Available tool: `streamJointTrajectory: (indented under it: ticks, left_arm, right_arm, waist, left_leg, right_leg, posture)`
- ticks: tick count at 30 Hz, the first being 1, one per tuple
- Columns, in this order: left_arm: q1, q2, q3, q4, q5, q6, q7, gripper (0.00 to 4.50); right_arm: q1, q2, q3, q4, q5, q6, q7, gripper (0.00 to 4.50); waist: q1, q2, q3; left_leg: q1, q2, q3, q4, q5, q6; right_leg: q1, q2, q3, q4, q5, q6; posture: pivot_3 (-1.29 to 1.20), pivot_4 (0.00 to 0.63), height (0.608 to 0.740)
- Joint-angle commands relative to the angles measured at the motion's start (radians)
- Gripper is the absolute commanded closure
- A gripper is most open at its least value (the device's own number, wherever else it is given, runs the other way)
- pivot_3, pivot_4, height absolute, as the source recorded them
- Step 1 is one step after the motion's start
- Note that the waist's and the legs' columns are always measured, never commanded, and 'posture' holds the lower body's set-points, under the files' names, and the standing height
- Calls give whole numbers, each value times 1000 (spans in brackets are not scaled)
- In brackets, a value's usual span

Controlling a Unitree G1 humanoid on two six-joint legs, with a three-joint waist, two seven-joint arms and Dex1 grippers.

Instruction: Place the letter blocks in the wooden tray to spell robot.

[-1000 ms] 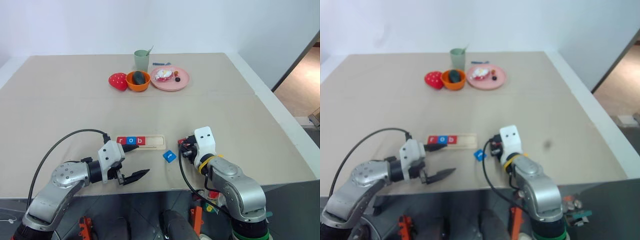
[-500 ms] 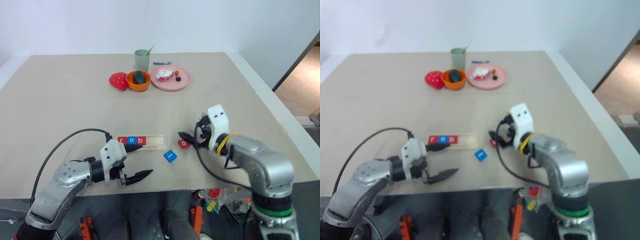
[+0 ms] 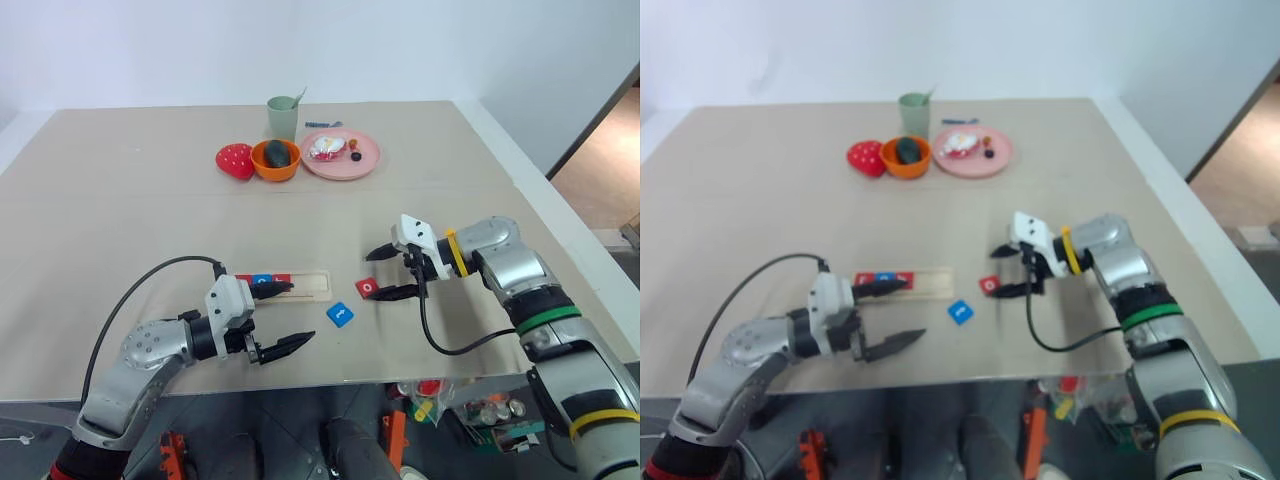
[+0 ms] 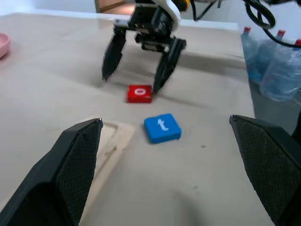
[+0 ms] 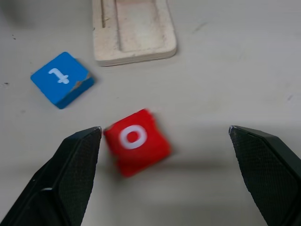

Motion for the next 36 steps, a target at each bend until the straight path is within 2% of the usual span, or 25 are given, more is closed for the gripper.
streamJointTrajectory:
  ticks: [1,4,5,9,13,15,18,27,32,36]
  left_arm:
    - [14,-5,1,-18,18,-36,14,0]
    - [26,-5,4,-28,28,-38,30,0]
    - [30,-3,4,-32,31,-36,35,0]
    - [44,1,3,-44,37,-30,43,0]
    - [44,5,-3,-45,41,-24,46,0]
    - [39,4,-6,-39,45,-25,46,0]
    - [31,6,-15,-28,56,-32,39,0]
    - [39,-1,16,-1,51,-34,69,0]
    - [56,-9,72,2,29,-12,117,0]
    - [64,-12,89,7,30,-5,135,0]
  right_arm:
    - [-47,15,-23,89,-21,-83,59,14]
    - [-45,23,-27,117,-26,-123,92,14]
    - [-34,24,-29,119,-25,-147,101,257]
    - [-13,26,-39,133,-29,-189,110,257]
    - [-12,26,-46,134,-26,-176,113,1388]
    - [-7,28,-50,139,-30,-182,109,2279]
    - [-3,33,-62,148,-32,-178,102,3259]
    - [28,45,-120,5,21,-50,88,3339]
    - [25,68,-107,-208,20,146,9,3339]
    - [49,117,-81,-353,6,235,-73,3339]
  waist:
    - [3,0,0]
    - [7,0,0]
    - [8,0,0]
    - [8,0,0]
    - [8,0,0]
    - [8,0,0]
    - [8,0,0]
    - [8,0,0]
    - [7,1,0]
    - [7,1,0]
  left_leg:
    - [0,0,0,0,0,0]
    - [0,-1,0,1,0,0]
    - [0,-1,0,1,0,0]
    - [0,-1,0,1,0,0]
    - [1,-1,0,1,0,0]
    - [1,0,0,1,0,-1]
    - [1,-1,0,1,0,-1]
    - [2,0,0,2,1,-1]
    - [2,0,-1,2,1,-1]
    - [1,1,-1,2,1,-1]
  right_leg:
    - [0,0,0,0,0,0]
    - [0,-2,0,0,0,0]
    - [1,-2,0,0,0,0]
    - [1,-2,0,0,1,1]
    - [1,-1,0,1,1,1]
    - [1,-1,0,2,1,1]
    - [1,-1,0,2,1,1]
    - [1,-1,0,2,1,1]
    - [1,0,-1,3,2,0]
    - [0,1,-1,3,2,0]
  posture:
    - [0,150,740]
    - [0,150,740]
    - [0,150,740]
    - [0,150,740]
    - [0,150,740]
    - [0,150,740]
    - [0,150,740]
    - [0,150,740]
    - [0,150,740]
    - [0,150,740]
